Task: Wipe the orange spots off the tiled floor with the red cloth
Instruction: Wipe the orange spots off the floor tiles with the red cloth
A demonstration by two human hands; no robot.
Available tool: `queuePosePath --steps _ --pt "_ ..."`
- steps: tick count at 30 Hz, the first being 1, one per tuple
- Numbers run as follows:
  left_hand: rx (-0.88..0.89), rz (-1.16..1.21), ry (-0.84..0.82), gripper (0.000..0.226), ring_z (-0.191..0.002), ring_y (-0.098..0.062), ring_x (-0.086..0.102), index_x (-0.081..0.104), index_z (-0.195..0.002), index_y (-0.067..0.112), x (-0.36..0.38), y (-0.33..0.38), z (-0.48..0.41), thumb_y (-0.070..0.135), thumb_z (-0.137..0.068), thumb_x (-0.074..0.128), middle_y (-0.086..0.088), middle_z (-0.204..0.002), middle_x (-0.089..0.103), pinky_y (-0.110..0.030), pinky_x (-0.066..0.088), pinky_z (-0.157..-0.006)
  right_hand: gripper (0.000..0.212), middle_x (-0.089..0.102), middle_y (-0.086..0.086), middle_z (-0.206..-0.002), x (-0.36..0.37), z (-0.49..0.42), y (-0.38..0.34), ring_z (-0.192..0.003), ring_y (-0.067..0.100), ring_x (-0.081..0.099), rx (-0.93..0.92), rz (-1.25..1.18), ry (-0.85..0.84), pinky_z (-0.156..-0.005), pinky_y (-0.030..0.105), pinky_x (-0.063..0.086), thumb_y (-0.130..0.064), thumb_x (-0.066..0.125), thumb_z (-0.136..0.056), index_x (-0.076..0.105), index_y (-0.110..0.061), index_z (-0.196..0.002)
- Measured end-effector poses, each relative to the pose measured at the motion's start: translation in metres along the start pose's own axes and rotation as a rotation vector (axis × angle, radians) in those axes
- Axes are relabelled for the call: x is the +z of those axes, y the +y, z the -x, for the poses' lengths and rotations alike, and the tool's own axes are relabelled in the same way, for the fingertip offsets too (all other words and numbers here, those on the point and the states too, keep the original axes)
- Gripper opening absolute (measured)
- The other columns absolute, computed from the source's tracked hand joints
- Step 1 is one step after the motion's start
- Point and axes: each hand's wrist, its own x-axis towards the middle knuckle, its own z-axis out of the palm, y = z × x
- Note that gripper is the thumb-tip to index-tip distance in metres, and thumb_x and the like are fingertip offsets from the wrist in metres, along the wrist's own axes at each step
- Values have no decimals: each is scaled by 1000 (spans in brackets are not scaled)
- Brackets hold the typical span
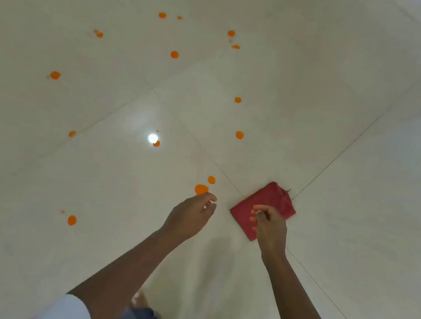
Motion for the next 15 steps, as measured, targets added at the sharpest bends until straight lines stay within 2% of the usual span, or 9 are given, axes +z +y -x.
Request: queuePosePath --steps 2,4,7,9,10,11,13,15 --pt "-2 -65 14 23 -88 -14 55 55 -114 21 16 -19 -24 29 -95 44 9 -100 58 -30 43 -81 20 67 10 -94 17 -30 21 -70 10 60 -3 12 35 -76 32 50 -2 44 -90 62 -10 -90" --pt "9 -54 38 24 -89 -16 56 55 -115 21 34 -43 -50 28 -95 44 6 -102 59 -33 45 -83 21 67 10 -99 34 -63 48 -77 14 61 -14 54 71 -80 33 49 -3 43 -90 62 -11 -91" --pt "44 -99 41 27 -85 -13 54 53 -119 21 57 -69 -73 28 -95 43 8 -101 59 -31 45 -81 22 60 10 -113 51 -98 91 -107 24 50 -130 326 215 -91 30 35 -7 47 -89 62 -9 -105" --pt "154 -211 86 30 -88 -12 54 52 -123 20 77 -91 -85 27 -95 42 6 -107 60 -29 44 -79 33 48 15 -130 56 -122 121 -123 30 36 -227 562 319 -101 35 24 -17 53 -89 55 -8 -121" --pt "205 -304 104 32 -94 -13 54 51 -124 18 77 -94 -86 28 -95 41 5 -110 60 -30 45 -78 43 39 16 -140 54 -130 122 -131 31 27 -188 632 337 -107 41 18 -24 54 -89 48 -9 -129" --pt "269 -400 107 34 -99 -16 55 52 -124 16 79 -101 -86 28 -95 40 3 -112 60 -32 46 -77 53 27 16 -148 53 -138 129 -137 32 18 -169 683 324 -110 46 12 -32 52 -90 40 -10 -137" --pt "383 -586 131 39 -94 -21 60 58 -116 12 90 -119 -86 33 -89 38 -2 -105 62 -33 51 -67 65 9 15 -155 52 -152 153 -142 31 4 -150 790 245 -112 49 3 -45 43 -92 24 -13 -145" --pt "367 -650 172 42 -89 -24 62 59 -110 11 94 -136 -88 39 -81 46 -4 -101 64 -32 54 -64 66 5 14 -157 51 -160 173 -143 30 0 -207 857 198 -113 50 2 -50 35 -94 18 -16 -148"
